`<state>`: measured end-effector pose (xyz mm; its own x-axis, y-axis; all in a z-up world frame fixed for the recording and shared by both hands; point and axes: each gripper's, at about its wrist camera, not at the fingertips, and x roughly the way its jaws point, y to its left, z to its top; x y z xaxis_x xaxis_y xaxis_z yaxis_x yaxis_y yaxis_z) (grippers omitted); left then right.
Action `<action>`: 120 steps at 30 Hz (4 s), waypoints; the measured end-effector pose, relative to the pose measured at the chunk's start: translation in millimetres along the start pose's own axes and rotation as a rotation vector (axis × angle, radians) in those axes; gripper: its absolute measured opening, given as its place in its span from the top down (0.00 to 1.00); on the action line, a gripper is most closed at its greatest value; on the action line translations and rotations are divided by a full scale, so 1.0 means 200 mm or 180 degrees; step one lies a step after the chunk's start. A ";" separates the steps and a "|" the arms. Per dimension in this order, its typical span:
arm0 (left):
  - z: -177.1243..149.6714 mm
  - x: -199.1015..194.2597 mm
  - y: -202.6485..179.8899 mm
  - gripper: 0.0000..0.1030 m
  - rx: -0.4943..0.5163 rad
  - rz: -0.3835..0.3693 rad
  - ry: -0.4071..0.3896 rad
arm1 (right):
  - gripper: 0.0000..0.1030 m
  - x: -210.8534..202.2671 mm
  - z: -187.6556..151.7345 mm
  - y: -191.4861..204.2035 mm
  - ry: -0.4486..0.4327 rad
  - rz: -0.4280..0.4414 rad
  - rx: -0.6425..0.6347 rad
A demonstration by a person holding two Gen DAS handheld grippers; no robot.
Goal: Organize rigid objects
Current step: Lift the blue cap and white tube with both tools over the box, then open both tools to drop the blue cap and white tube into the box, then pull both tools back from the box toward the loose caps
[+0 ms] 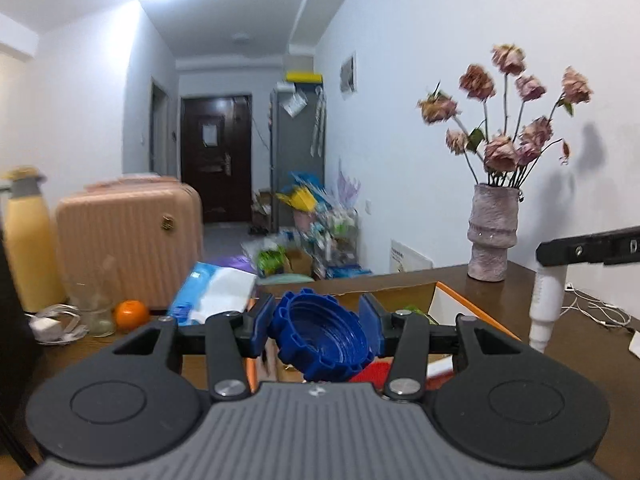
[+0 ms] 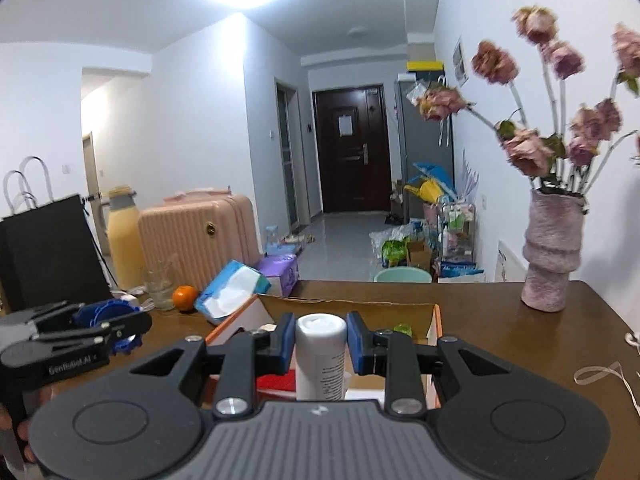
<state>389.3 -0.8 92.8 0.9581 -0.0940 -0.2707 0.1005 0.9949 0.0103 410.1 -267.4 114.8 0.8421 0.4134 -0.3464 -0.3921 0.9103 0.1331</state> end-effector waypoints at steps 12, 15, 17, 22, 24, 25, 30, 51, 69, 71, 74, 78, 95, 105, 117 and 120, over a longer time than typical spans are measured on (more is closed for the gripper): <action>0.02 0.98 0.07 0.54 -0.0091 -0.0280 0.0952 | 0.74 0.94 0.08 -0.25 0.0933 -0.0134 0.0059; 0.00 1.12 0.07 0.54 0.0043 -0.0361 0.1101 | 0.74 1.13 0.06 -0.27 0.1174 -0.0207 -0.0024; -0.03 1.21 0.07 0.54 0.0051 -0.0397 0.1242 | 0.74 1.25 0.05 -0.29 0.1319 -0.0237 -0.0017; -0.08 1.35 0.05 0.54 0.0100 -0.0214 0.1457 | 0.74 1.50 -0.01 -0.35 0.1554 -0.0375 0.0091; -0.09 1.38 0.04 0.54 0.0124 -0.0232 0.1480 | 0.74 1.58 -0.03 -0.36 0.1624 -0.0455 0.0101; -0.09 1.39 0.03 0.53 0.0134 -0.0232 0.1491 | 0.74 1.62 -0.05 -0.37 0.1640 -0.0493 0.0107; -0.09 1.41 0.06 0.40 0.0040 -0.0217 0.1459 | 0.73 1.68 -0.10 -0.36 0.1697 -0.0549 0.0128; 0.36 0.73 -0.01 0.18 0.0036 -0.0011 0.0792 | 0.64 0.95 0.36 -0.22 0.1135 -0.0609 -0.0054; 0.20 -0.37 -0.13 0.00 0.0241 0.0178 -0.0329 | 0.43 -0.09 0.19 0.16 0.0103 -0.0544 -0.0470; 0.13 -0.49 -0.14 0.00 0.0230 0.0223 -0.0392 | 0.40 -0.20 0.12 0.20 -0.0033 -0.0521 -0.0514; 0.01 -0.66 -0.16 0.00 0.0251 0.0251 -0.0451 | 0.34 -0.35 -0.02 0.26 -0.0142 -0.0482 -0.0532; -0.14 -0.88 -0.18 0.00 0.0259 0.0333 -0.0551 | 0.28 -0.54 -0.21 0.33 -0.0215 -0.0440 -0.0584; -0.71 -1.26 -0.25 0.00 0.0005 0.0524 -0.0089 | 0.13 -1.04 -0.90 0.46 -0.0308 -0.0457 -0.0211; -0.82 -1.10 -0.19 0.00 -0.0105 0.0530 0.0267 | 0.13 -0.87 -1.00 0.37 -0.0011 -0.0634 -0.0101; -0.83 -0.74 -0.16 0.00 -0.0063 0.0527 0.0620 | 0.14 -0.57 -0.99 0.23 0.0318 -0.0683 -0.0007; -0.82 -0.64 -0.15 0.00 -0.0046 0.0518 0.0687 | 0.14 -0.48 -0.95 0.18 0.0369 -0.0711 -0.0027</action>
<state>220.2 -13.1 -31.0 0.8817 0.0758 -0.4657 -0.0555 0.9968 0.0572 243.7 -278.4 -23.7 0.8602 0.1961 -0.4707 -0.2046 0.9783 0.0335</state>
